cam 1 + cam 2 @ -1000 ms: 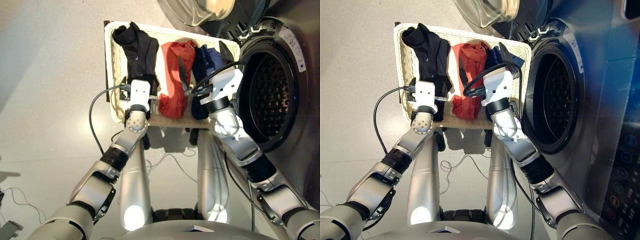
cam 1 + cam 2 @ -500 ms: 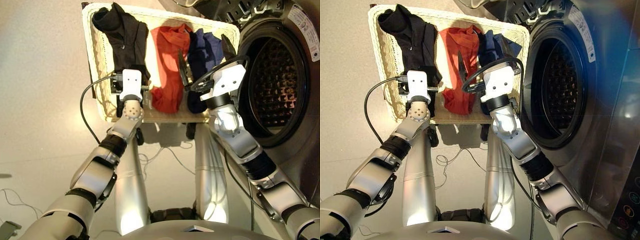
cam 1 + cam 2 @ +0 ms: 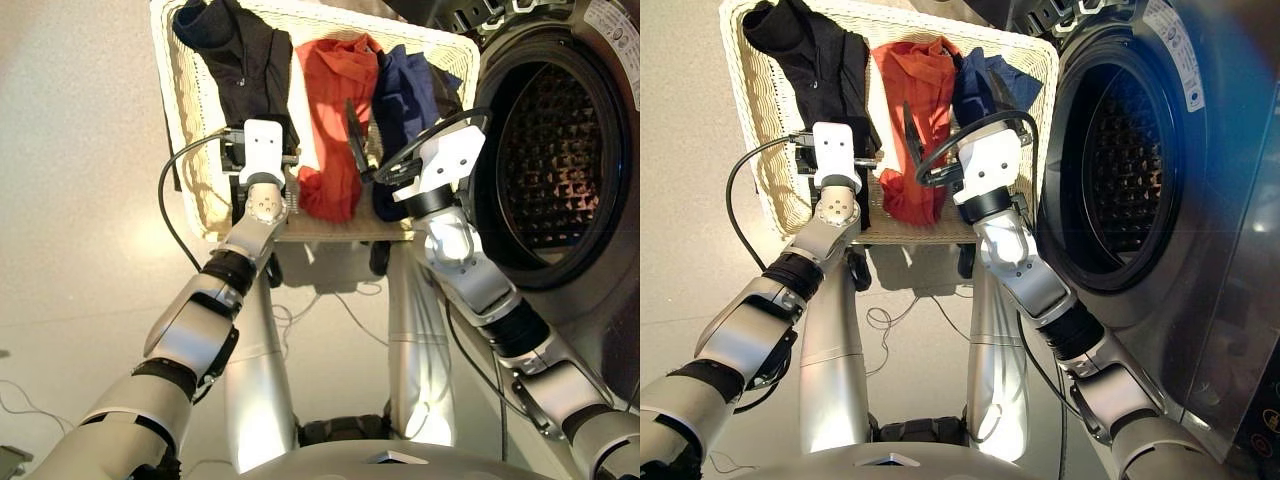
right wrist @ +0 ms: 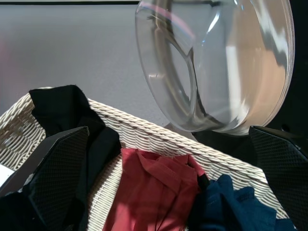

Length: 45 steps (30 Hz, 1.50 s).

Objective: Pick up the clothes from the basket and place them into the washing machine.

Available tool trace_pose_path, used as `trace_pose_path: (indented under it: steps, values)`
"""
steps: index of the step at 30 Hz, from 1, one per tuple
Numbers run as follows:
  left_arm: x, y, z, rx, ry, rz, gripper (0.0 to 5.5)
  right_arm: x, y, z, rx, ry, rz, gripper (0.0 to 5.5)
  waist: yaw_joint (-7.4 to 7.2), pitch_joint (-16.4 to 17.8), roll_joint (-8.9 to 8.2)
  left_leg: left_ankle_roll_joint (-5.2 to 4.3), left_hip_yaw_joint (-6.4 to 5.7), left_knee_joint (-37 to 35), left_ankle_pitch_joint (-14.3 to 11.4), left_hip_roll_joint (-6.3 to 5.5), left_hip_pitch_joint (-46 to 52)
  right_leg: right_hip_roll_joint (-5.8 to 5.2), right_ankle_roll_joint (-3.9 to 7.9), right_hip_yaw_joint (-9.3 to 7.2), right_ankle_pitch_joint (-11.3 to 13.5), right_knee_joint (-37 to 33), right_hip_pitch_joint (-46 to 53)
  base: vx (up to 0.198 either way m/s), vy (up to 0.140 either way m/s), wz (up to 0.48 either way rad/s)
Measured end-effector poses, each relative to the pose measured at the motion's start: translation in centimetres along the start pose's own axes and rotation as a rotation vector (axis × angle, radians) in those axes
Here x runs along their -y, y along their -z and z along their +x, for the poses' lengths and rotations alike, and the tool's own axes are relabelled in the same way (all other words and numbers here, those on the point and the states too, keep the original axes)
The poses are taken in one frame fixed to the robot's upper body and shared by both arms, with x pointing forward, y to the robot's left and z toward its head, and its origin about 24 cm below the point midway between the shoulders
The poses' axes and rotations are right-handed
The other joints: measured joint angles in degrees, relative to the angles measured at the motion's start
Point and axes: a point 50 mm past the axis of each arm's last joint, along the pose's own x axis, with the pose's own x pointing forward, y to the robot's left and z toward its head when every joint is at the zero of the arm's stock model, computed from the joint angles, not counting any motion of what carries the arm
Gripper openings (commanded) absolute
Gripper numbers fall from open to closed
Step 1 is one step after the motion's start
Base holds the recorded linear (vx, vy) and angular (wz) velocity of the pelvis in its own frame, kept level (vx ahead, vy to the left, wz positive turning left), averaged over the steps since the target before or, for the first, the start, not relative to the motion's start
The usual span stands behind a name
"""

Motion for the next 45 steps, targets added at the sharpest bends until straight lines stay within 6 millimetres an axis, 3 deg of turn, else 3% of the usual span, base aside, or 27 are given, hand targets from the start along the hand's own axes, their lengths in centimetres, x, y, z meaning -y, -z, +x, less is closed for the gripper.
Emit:
trace_pose_path:
  steps: [6, 7, 9, 19, 24, 27, 30, 31, 34, 38, 45]
  values:
    - [0.0, -0.3, 0.3, 0.015, 0.023, 0.015, 5.5, -0.1, 0.0, 0.0, -0.004, -0.006, 0.011, 5.5, 0.2, 0.0, -0.03, 0.19, -0.03, 0.72, -0.09, -0.01, -0.7, -0.03, 0.12, 0.1, 0.09, 0.49, -0.5, 0.0, 0.0, 0.0]
    - [-0.1, -0.3, 0.4, 0.015, 0.027, 0.018, 2.37, -0.1, 0.0, 0.0, -0.007, -0.005, 0.019, 5.5, 0.19, -0.01, -0.04, 0.11, -0.08, 0.91, -0.23, -0.01, -0.84, -0.03, 0.06, 0.12, 0.04, 0.69, -0.58, 0.0, 0.0, 0.0]
    - [0.0, -0.6, 0.5, 0.026, 0.055, 0.034, 0.0, -0.1, 0.0, 0.0, -0.009, -0.007, 0.028, 5.5, 0.09, -0.01, -0.28, 0.1, 0.0, 1.0, -0.3, 0.0, -1.16, -0.03, 0.0, 0.29, 0.0, 0.92, -0.96, 0.0, 0.0, 0.0]
    - [0.1, -0.5, 0.5, 0.02, 0.069, 0.049, 0.0, 0.4, 0.6, -0.5, -0.054, -0.04, 0.052, 5.5, -0.93, 0.01, -0.41, 0.37, 0.22, 0.78, -0.13, 0.05, -0.29, 0.02, 0.32, 0.46, 0.29, 0.76, -0.27, 0.0, 0.0, 0.0]
    - [-1.9, 0.2, -0.9, 0.05, 0.06, 0.012, 0.0, 2.0, 1.5, -1.4, -0.101, 0.039, 0.034, 5.5, -1.19, 0.14, -0.92, 0.41, 0.68, -0.87, -0.05, -0.03, 2.3, 0.04, 0.31, 0.57, 0.3, -0.23, 1.89, 0.0, 0.0, 0.0]
    - [-3.4, 1.0, -3.1, 0.082, 0.056, -0.039, 0.0, 3.9, 2.8, -2.6, -0.168, 0.114, -0.007, 5.5, -0.25, 0.15, -0.95, 0.07, 1.06, -3.43, 0.74, -0.78, 6.0, -0.36, -0.04, 0.6, 0.69, -1.74, 5.11, -0.017, 0.004, 0.033]
    - [-4.2, 1.1, -4.8, 0.117, 0.058, -0.092, 0.0, 6.0, 4.1, -3.8, -0.251, 0.184, -0.068, 5.5, 1.87, 0.13, -0.95, 0.39, 1.67, -7.65, 1.75, -1.61, 10.82, -1.08, 0.48, 0.74, 0.75, -4.21, 9.15, -0.017, 0.002, 0.025]
    - [-4.5, 0.7, -5.3, 0.141, 0.067, -0.106, 0.0, 6.3, 4.4, -4.0, -0.271, 0.185, -0.083, 5.5, 1.95, 0.13, -0.96, 0.64, 1.69, -8.36, 1.72, -1.83, 12.11, -1.19, 1.13, 0.69, 0.4, -5.12, 10.44, 0.0, 0.0, 0.0]
    - [-5.0, -1.3, -6.2, 0.247, 0.121, -0.128, 0.0, 6.7, 4.8, -4.4, -0.312, 0.153, -0.104, 5.5, 2.93, 0.11, -0.98, 1.0, 1.89, -11.78, 2.77, -2.46, 15.03, -1.53, 1.19, 0.61, 1.1, -7.18, 13.0, 0.0, 0.0, 0.0]
    - [-5.2, -3.5, -6.9, 0.356, 0.192, -0.129, 0.0, 5.5, 5.0, -3.9, -0.349, 0.023, -0.067, 5.5, 3.47, 0.15, -0.96, 1.0, 2.33, -16.32, 4.61, -2.9, 19.87, -1.49, 1.62, 0.46, 2.45, -11.07, 17.49, 0.03, -0.01, -0.005]
    - [-5.0, -5.4, -8.6, 0.443, 0.373, -0.16, 0.0, 3.0, 4.2, -2.3, -0.33, -0.256, -0.098, 5.5, 3.85, 0.18, -0.9, 1.27, 3.28, -22.41, 5.9, -3.3, 28.5, -1.01, 2.46, 0.55, 3.62, -16.33, 25.61, 0.025, -0.008, -0.023]
